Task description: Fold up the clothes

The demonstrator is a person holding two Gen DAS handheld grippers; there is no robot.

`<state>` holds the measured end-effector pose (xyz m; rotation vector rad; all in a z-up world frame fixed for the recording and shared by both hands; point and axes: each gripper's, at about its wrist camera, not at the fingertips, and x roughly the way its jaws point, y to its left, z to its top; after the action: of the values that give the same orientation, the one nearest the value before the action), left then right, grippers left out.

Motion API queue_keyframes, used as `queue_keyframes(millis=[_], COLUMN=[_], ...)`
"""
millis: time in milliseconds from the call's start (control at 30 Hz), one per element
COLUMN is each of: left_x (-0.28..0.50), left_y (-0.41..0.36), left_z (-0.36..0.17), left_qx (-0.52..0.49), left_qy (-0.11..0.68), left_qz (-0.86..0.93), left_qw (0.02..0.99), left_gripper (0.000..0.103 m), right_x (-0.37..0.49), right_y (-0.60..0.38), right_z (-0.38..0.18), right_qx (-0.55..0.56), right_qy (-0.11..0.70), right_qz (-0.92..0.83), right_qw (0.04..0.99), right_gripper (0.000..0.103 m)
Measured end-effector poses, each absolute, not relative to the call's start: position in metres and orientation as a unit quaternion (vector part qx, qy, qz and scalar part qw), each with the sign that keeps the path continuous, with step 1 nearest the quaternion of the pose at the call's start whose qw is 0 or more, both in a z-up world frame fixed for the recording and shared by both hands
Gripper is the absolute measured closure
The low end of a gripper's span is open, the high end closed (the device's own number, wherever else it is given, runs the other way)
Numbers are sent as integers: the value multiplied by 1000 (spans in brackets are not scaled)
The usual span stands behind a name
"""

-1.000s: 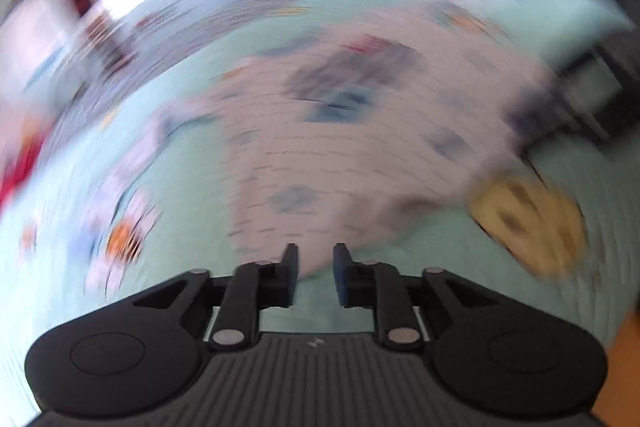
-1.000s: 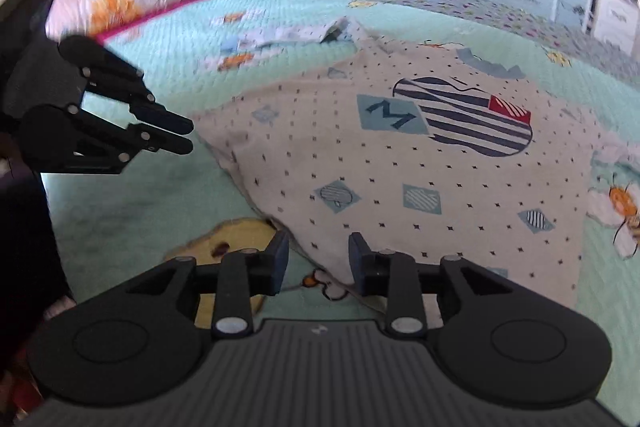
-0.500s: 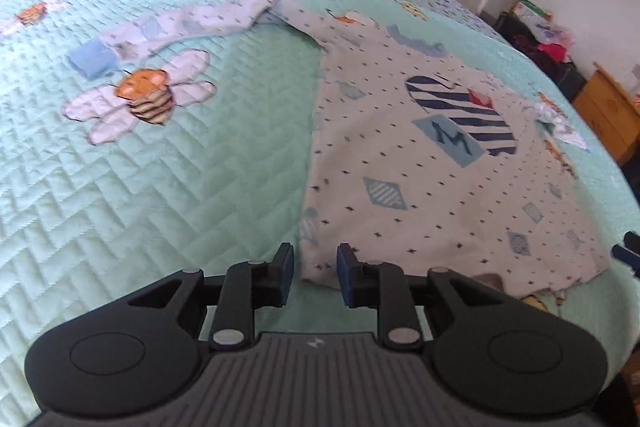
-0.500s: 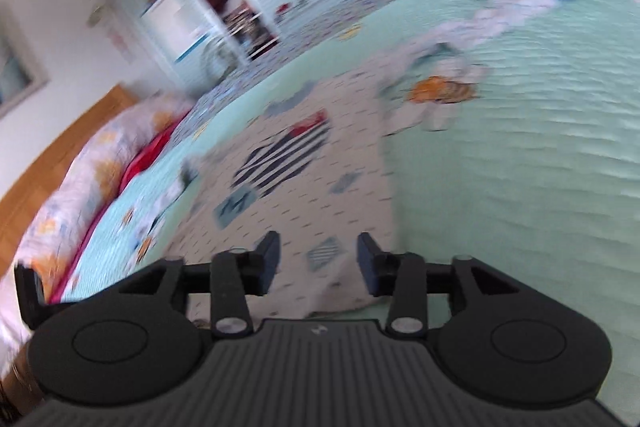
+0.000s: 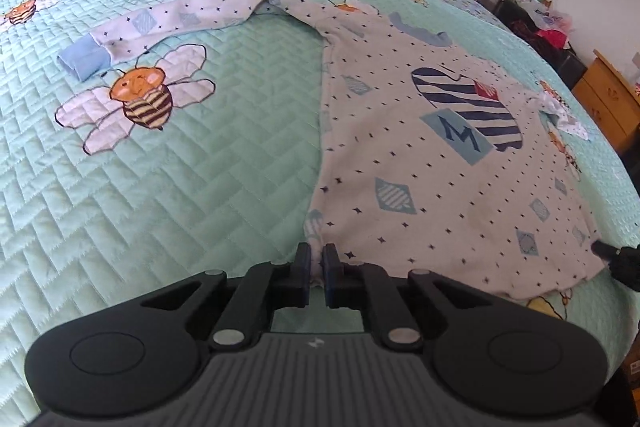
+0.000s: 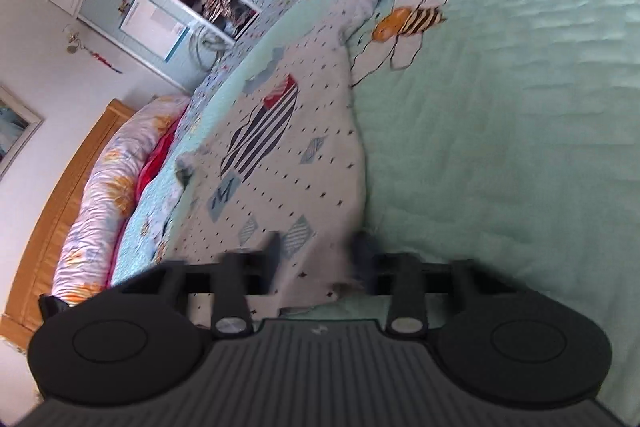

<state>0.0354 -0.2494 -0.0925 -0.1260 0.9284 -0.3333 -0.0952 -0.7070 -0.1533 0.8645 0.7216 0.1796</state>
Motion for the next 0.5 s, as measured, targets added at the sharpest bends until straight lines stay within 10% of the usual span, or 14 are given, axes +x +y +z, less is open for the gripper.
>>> queue_keyframes(millis=[500], left_x=[22], left_y=[-248], left_z=[-88], left_qx=[-53], left_qy=[426], left_qz=[-124], left_qw=[895], left_gripper=[89], right_x=[-104], right_y=[-715], right_z=[-138], right_qx=[328], right_qy=[358], right_qz=[12], right_qw=[874], right_gripper=[98])
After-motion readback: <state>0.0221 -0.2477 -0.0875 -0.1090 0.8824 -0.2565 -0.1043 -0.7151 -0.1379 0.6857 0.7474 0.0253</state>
